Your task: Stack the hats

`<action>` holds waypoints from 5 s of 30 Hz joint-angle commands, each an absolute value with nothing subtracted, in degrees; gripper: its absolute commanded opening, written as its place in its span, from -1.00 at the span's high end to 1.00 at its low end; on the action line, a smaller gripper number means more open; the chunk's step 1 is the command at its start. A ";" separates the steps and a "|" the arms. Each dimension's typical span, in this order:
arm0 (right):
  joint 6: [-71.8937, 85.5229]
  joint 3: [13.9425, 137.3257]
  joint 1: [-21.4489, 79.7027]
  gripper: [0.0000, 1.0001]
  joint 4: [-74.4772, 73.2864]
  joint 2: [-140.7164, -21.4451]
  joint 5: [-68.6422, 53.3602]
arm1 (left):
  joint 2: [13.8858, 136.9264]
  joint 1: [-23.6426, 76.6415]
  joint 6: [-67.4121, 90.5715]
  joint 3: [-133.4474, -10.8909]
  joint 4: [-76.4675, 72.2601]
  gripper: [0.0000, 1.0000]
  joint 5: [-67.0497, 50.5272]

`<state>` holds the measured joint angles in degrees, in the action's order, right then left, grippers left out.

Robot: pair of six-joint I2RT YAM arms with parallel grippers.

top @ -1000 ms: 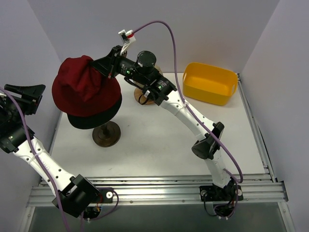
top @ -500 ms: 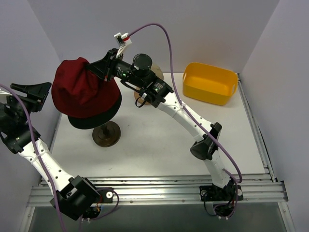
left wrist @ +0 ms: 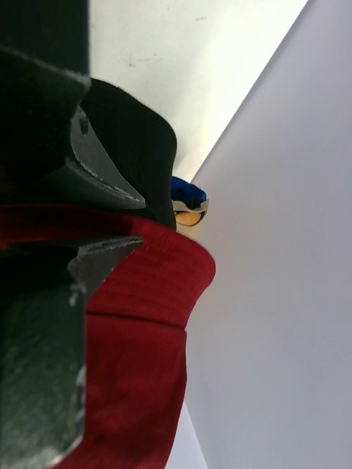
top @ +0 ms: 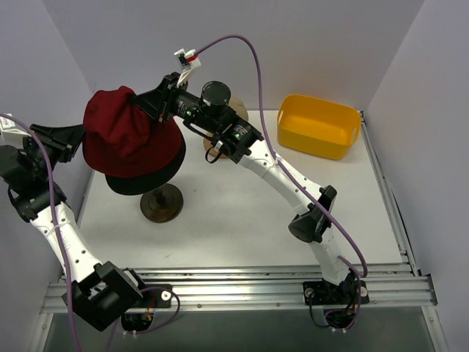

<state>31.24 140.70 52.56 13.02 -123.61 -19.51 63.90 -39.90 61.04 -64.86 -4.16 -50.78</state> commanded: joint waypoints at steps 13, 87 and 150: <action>30.15 139.84 51.07 0.57 16.61 -121.91 -20.30 | 67.41 -39.73 53.80 -69.25 -0.09 0.95 -49.92; 40.34 78.75 41.40 -0.22 38.76 -93.34 -21.44 | 61.08 -43.33 64.31 -64.26 -3.31 -0.34 -46.58; 32.17 87.37 48.78 -0.20 23.20 -96.51 -8.26 | 66.80 -39.91 81.22 -57.66 -44.83 -0.37 -54.67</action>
